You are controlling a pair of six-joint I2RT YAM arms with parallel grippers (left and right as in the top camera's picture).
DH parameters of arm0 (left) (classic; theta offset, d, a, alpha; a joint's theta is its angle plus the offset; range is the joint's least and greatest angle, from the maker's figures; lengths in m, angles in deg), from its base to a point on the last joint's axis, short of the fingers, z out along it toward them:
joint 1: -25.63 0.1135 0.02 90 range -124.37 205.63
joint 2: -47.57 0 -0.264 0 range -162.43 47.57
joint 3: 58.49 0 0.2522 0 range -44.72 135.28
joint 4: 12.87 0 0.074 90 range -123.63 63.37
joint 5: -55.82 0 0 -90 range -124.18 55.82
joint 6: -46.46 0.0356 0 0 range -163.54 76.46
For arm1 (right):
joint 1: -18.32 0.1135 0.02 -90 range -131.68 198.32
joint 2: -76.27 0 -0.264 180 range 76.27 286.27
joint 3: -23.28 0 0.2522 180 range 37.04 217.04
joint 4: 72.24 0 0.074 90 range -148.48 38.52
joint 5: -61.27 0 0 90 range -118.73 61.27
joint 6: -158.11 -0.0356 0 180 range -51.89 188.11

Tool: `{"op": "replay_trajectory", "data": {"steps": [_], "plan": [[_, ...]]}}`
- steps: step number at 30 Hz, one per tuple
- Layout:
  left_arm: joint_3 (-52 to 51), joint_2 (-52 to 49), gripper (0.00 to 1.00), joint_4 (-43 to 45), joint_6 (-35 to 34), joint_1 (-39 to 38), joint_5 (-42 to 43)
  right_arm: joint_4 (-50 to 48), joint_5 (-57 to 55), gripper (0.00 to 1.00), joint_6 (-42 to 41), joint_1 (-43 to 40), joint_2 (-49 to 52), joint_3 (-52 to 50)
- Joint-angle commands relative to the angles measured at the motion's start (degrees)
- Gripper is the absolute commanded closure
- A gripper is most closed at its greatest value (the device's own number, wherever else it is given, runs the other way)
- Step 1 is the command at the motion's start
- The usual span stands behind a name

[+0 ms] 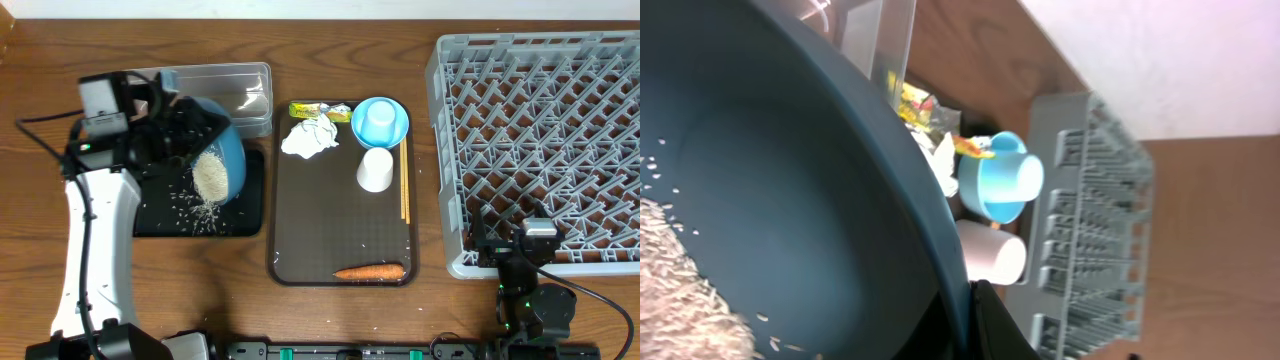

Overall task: Sort waste into correct bins and load items into the dishwasher rack
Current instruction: 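Tilt the blue bowl with the left gripper to pour rice onto black tray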

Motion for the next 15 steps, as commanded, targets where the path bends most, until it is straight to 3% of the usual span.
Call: {"op": "replay_trajectory", "data": {"steps": [1,8,15], "plan": [[0.59,0.63,0.94,0.31,-0.28,3.32,9.60,0.09,-0.37,0.01,-1.01,0.00,-0.31,-0.17],[-0.74,0.61,0.94,0.35,-0.31,9.20,22.23,0.09,-0.37,0.01,-1.01,0.00,-0.31,-0.17],[-2.34,0.09,0.94,0.15,-1.31,16.06,26.49,0.09,-0.37,0.01,-1.01,0.00,-0.31,-0.17]]}}
